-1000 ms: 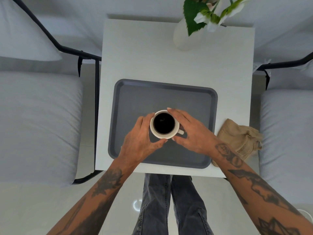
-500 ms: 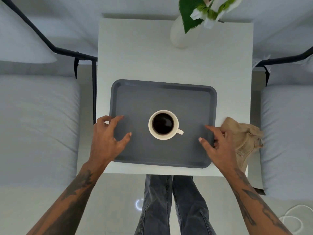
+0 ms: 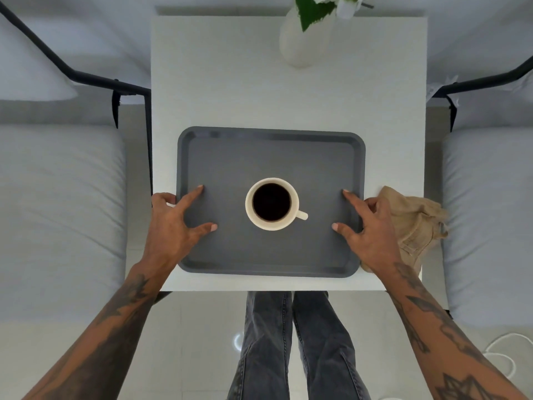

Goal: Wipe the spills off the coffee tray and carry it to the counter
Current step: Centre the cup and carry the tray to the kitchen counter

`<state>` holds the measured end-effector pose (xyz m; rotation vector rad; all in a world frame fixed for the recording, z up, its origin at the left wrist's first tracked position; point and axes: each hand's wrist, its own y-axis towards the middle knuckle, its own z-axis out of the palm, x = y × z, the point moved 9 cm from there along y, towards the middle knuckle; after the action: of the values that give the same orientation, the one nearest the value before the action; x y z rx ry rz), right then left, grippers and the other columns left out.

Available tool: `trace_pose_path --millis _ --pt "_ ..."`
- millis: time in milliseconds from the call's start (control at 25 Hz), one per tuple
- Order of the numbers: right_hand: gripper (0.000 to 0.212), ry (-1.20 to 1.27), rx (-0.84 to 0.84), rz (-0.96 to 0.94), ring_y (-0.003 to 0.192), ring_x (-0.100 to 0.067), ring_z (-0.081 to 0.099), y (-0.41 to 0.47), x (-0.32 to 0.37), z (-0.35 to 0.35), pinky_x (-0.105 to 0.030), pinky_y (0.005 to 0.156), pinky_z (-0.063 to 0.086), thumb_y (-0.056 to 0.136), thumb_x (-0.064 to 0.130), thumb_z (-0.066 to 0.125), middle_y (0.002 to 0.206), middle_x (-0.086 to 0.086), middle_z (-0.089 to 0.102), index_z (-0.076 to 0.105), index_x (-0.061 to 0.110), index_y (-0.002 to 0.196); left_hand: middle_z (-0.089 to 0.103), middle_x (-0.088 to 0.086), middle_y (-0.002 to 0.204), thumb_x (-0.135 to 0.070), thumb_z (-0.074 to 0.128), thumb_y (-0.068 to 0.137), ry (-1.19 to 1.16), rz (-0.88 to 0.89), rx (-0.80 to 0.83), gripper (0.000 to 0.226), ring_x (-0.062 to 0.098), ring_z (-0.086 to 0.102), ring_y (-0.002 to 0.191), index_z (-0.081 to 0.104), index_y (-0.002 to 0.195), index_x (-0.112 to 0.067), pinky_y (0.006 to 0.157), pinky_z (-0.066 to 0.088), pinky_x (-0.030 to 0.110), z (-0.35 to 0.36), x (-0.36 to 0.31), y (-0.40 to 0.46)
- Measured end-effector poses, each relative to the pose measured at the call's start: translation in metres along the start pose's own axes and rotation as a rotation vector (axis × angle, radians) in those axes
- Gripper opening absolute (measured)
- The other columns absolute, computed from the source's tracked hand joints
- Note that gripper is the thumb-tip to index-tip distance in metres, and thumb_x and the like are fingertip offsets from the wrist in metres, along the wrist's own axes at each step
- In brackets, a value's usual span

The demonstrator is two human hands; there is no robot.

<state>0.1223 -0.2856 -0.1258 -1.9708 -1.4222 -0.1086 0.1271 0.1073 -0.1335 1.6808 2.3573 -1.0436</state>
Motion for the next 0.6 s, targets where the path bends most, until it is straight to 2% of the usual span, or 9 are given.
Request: trace_pose_path --millis 200,320,520,600 --pt "0.066 0.05 0.037 -0.042 0.103 -0.017 0.038 -0.008 0.008 -0.015 -0.035 0.099 0.046 0.085 0.031 0.071 0.111 0.0 0.03 0.042 0.035 0.145 0.034 0.01 0.13 -0.039 0.088 0.067 -0.07 -0.034 0.022 0.085 0.029 0.045 0.121 0.049 0.143 -0.035 0.105 0.046 0.043 -0.008 0.002 -0.02" --pt "0.068 0.009 0.016 -0.144 0.105 -0.021 0.04 -0.023 0.028 -0.043 -0.037 0.096 0.048 0.082 0.03 0.075 0.112 -0.001 0.033 0.045 0.033 0.143 0.031 0.004 0.119 -0.035 0.09 0.064 -0.155 -0.012 -0.009 0.087 0.021 0.04 0.112 0.051 0.141 -0.037 0.105 0.041 0.035 -0.035 -0.006 -0.043" --pt "0.069 0.035 -0.068 -0.286 0.096 -0.017 0.043 -0.073 0.093 -0.137 -0.034 0.086 0.051 0.077 0.025 0.08 0.111 0.0 0.033 0.052 0.027 0.14 0.03 0.001 0.113 -0.036 0.091 0.059 -0.239 0.023 -0.065 0.087 0.017 0.038 0.11 0.053 0.137 -0.04 0.103 0.036 0.028 -0.135 -0.045 -0.099" --pt "0.069 0.051 -0.09 -0.336 0.095 -0.016 0.044 -0.096 0.125 -0.178 -0.023 0.082 0.048 0.075 0.025 0.081 0.11 0.0 0.035 0.053 0.028 0.139 0.03 0.0 0.112 -0.038 0.091 0.057 -0.248 0.048 -0.088 0.088 0.017 0.039 0.109 0.054 0.136 -0.041 0.103 0.036 0.027 -0.183 -0.064 -0.122"
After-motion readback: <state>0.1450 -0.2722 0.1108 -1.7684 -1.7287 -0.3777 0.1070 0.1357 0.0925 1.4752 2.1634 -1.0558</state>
